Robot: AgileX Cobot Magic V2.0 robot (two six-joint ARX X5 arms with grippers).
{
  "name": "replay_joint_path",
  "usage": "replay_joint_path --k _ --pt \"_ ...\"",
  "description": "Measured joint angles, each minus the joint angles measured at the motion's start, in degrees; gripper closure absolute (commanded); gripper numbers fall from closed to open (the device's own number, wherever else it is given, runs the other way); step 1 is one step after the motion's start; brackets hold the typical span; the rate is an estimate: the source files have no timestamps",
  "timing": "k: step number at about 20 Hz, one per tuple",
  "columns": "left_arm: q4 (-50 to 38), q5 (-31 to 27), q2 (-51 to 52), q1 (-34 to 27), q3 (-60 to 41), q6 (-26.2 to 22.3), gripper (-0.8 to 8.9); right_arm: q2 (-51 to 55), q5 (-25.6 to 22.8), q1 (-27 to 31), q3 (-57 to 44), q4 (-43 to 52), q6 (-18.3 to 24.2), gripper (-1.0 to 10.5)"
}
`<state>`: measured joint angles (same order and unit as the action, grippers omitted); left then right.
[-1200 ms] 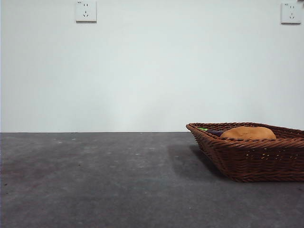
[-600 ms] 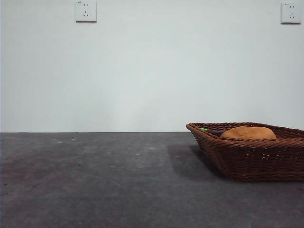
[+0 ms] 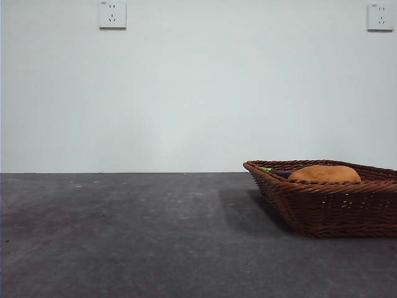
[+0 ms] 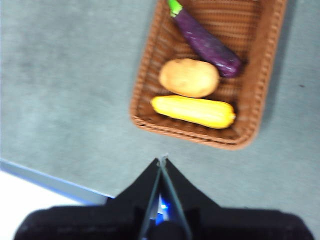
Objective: Help me put the vegetables on the table into the basket
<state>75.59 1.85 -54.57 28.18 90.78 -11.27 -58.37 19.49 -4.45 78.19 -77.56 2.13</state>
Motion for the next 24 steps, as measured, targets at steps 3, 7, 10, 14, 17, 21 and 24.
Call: replay_joint_path --k 3,7,10,14,17,21,24 --pt "0.0 -0.1 -1.5 0.0 0.0 0.0 8.17 -1.5 -2.6 0.0 0.0 0.0 0.0 9.5" --pt "0.0 -0.2 -1.7 0.0 0.0 3.1 8.17 -3.0 -5.7 0.0 0.0 0.0 0.0 9.5" --pt "-3.6 -0.2 -1.8 0.0 0.0 4.7 8.17 -3.7 -7.7 0.0 0.0 0.0 0.0 9.5" --pt "-10.7 -1.3 1.2 -1.8 0.0 3.7 8.17 -3.8 -7.7 0.0 0.0 2.3 0.0 9.5" --pt "-19.7 1.3 6.3 -10.3 -2.1 -1.6 8.17 -4.1 -7.7 0.0 0.0 4.4 0.0 9.5" --pt "-39.4 9.2 19.1 -21.2 -18.1 -4.5 8.17 -4.1 -7.8 0.0 0.0 6.8 0.0 9.5" --pt "-53.2 8.8 28.2 -24.7 -35.8 -4.8 8.17 -4.1 -7.7 0.0 0.0 8.2 0.0 9.5"
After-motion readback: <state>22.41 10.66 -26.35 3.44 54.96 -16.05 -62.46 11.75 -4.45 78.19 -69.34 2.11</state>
